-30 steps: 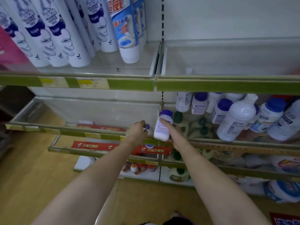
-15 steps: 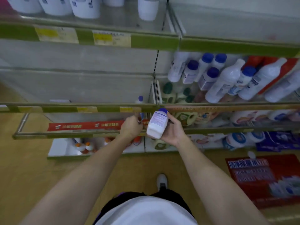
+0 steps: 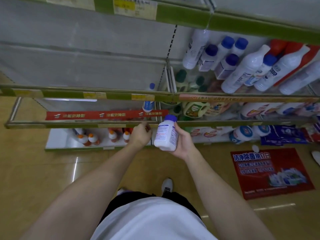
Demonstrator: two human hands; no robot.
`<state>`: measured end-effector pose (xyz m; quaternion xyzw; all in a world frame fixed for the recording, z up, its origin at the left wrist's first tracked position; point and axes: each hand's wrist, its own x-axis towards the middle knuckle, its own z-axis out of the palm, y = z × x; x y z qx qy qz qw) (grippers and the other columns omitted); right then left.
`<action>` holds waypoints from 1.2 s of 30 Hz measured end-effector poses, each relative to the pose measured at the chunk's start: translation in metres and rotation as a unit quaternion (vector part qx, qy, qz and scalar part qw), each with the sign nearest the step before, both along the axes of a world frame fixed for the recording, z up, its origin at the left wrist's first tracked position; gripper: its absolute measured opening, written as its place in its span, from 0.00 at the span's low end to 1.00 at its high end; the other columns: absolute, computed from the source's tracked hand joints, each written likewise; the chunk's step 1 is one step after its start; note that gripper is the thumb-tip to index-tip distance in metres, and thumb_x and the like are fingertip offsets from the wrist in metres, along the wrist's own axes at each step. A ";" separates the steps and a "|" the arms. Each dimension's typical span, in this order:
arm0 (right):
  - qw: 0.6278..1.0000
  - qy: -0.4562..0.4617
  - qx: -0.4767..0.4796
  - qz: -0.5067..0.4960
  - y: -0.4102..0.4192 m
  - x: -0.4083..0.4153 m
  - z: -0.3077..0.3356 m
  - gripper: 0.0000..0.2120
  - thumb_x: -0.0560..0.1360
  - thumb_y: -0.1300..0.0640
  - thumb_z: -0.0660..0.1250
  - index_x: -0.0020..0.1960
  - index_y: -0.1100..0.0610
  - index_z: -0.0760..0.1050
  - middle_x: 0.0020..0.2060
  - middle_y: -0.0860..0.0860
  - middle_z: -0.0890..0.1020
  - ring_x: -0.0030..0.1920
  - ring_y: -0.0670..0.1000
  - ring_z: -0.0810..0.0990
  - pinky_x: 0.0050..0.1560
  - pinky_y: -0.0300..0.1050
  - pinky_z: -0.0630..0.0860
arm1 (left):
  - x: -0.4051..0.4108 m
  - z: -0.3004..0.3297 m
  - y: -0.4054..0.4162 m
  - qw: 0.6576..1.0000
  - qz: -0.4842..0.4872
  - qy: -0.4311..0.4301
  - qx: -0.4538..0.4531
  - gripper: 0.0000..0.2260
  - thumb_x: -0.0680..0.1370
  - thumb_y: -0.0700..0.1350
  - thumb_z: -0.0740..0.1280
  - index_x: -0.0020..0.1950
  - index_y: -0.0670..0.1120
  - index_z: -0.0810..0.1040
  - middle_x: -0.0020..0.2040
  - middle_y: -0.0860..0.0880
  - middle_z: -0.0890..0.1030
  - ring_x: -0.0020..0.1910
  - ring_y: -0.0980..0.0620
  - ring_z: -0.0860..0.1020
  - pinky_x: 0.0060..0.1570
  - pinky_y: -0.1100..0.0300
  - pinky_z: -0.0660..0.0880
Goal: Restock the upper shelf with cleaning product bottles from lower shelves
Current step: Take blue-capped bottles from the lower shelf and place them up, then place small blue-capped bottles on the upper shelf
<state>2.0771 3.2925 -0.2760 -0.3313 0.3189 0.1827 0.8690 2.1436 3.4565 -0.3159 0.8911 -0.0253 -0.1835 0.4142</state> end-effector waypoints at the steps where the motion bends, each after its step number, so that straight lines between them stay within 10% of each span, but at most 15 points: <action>1: 1.000 0.001 0.000 -0.001 -0.001 -0.001 0.001 0.28 0.78 0.47 0.67 0.74 0.59 0.71 0.56 0.58 0.82 0.55 0.59 0.82 0.57 0.57 0.79 | -0.001 -0.001 -0.001 1.000 0.004 -0.001 -0.001 0.04 0.79 0.40 0.65 0.52 0.43 0.77 0.47 0.44 0.82 0.46 0.44 0.79 0.46 0.53 0.76; 10: 0.999 0.005 0.035 0.015 -0.015 0.002 -0.004 0.36 0.71 0.46 0.76 0.73 0.61 0.71 0.56 0.62 0.82 0.55 0.63 0.83 0.60 0.60 0.77 | -0.006 -0.007 -0.007 0.999 0.038 0.008 0.008 0.05 0.78 0.39 0.65 0.53 0.42 0.79 0.49 0.44 0.82 0.46 0.46 0.78 0.45 0.56 0.73; 20: 0.988 0.018 0.154 -0.008 -0.031 0.003 -0.007 0.37 0.76 0.33 0.65 0.72 0.61 0.74 0.68 0.66 0.75 0.63 0.68 0.77 0.68 0.69 0.69 | -0.009 -0.004 -0.010 0.999 0.038 0.009 0.024 0.01 0.80 0.43 0.67 0.49 0.46 0.76 0.45 0.49 0.80 0.45 0.48 0.78 0.44 0.57 0.73; 36: 0.998 0.020 0.017 -0.059 -0.038 0.005 0.014 0.24 0.75 0.40 0.70 0.57 0.61 0.81 0.46 0.58 0.84 0.46 0.58 0.84 0.50 0.52 0.81 | -0.004 0.015 -0.022 0.999 0.033 0.030 0.032 0.02 0.78 0.41 0.65 0.49 0.48 0.75 0.42 0.44 0.82 0.41 0.41 0.81 0.40 0.49 0.81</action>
